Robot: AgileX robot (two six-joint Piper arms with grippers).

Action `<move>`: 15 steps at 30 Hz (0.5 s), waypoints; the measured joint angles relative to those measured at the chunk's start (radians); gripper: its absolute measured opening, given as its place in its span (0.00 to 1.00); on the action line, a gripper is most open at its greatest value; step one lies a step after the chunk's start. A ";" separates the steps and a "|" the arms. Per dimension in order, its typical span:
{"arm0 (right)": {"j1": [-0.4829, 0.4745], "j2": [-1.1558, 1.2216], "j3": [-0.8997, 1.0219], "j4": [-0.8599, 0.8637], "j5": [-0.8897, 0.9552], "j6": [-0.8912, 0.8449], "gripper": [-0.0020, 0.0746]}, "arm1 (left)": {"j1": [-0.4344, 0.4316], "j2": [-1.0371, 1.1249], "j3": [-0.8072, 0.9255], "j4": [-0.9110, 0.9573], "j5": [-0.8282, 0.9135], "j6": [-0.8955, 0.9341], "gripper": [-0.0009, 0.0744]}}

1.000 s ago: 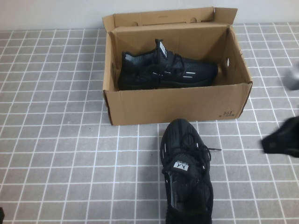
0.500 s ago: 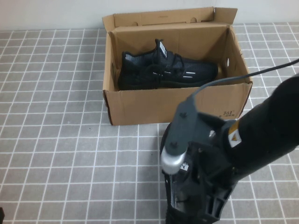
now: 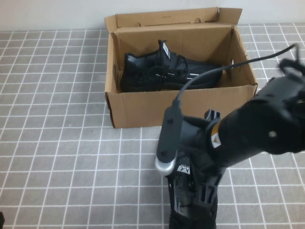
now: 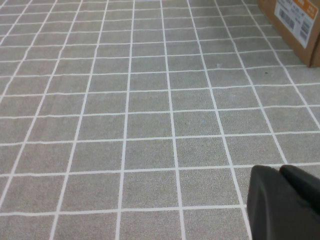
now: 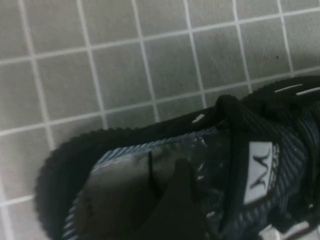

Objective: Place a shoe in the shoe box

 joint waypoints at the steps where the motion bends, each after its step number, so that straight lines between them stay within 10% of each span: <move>1: 0.000 0.014 0.000 -0.011 -0.009 0.000 0.75 | 0.000 0.000 0.000 0.000 0.000 0.000 0.01; 15: 0.000 0.110 -0.002 -0.243 -0.051 0.194 0.68 | 0.000 0.000 0.000 0.000 0.000 0.000 0.01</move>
